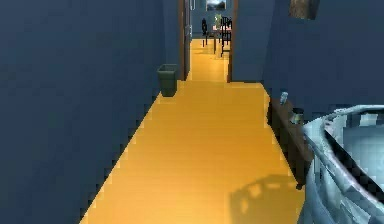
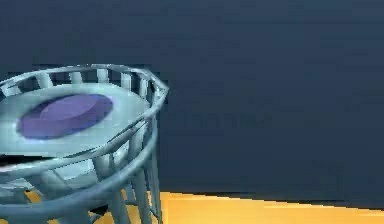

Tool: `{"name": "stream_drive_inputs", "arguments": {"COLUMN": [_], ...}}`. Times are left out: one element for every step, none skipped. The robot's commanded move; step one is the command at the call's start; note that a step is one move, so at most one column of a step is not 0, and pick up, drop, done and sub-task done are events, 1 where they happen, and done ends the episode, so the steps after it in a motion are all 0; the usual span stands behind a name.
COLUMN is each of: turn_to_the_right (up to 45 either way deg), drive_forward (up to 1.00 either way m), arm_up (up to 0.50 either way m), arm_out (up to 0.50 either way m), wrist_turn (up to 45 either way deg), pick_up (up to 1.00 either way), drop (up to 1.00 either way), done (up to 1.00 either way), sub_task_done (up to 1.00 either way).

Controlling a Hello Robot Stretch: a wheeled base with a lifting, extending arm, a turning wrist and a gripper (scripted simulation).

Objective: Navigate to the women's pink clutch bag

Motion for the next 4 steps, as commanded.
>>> {"name": "stream_drive_inputs", "arguments": {"turn_to_the_right": [0.0, 6.0, 0.0, 3.0], "drive_forward": [0.85, 0.00, 1.00, 0.00], "arm_up": [0.00, 0.00, 0.00, 0.00], "arm_out": [0.00, 0.00, 0.00, 0.00], "wrist_turn": [0.0, 0.0, 0.0, 0.0], "pick_up": [0.00, 0.00, 0.00, 0.00], "drop": [0.00, 0.00, 0.00, 0.00], "done": [0.00, 0.00, 0.00, 0.00], "sub_task_done": [0.00, 0.00, 0.00, 0.00]}}
